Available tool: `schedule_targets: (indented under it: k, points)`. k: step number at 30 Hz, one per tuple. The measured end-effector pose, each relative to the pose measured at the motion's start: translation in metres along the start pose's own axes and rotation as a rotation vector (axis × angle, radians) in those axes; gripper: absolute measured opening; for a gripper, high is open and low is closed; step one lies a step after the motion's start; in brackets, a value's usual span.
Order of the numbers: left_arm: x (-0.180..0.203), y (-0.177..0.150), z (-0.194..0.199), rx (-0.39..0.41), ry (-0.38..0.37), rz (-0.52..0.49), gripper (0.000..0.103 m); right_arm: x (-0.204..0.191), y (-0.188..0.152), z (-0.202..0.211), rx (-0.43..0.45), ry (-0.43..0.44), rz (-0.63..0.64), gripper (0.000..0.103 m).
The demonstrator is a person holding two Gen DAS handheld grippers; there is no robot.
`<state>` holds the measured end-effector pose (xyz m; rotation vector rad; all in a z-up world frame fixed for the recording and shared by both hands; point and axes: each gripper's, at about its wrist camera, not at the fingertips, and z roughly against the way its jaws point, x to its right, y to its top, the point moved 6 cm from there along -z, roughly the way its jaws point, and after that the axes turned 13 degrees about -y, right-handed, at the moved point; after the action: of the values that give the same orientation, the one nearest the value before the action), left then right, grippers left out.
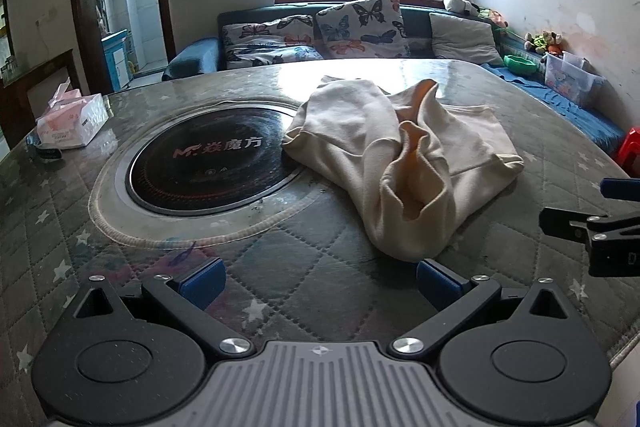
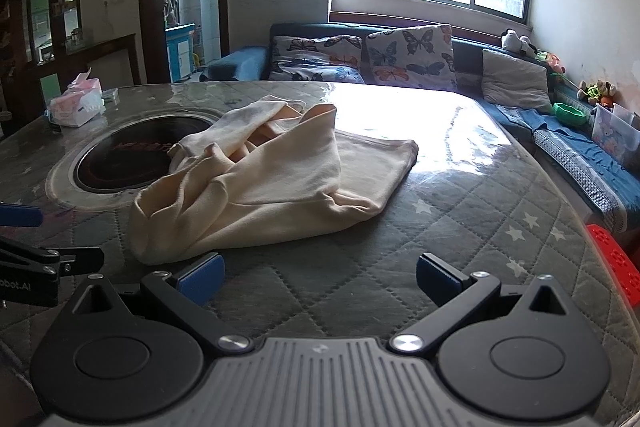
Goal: Fold clothes
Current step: 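Move both grippers toward the bunched cream shirt on the table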
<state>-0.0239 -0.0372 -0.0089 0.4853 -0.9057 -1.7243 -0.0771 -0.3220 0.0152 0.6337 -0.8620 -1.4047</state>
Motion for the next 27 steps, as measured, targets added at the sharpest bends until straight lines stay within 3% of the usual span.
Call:
schedule_targets:
  k: [27]
  points:
    - [0.002, 0.018, -0.011, 0.002, -0.031, -0.042, 0.103, -0.008, 0.011, -0.008, -0.003, 0.022, 0.01, 0.099]
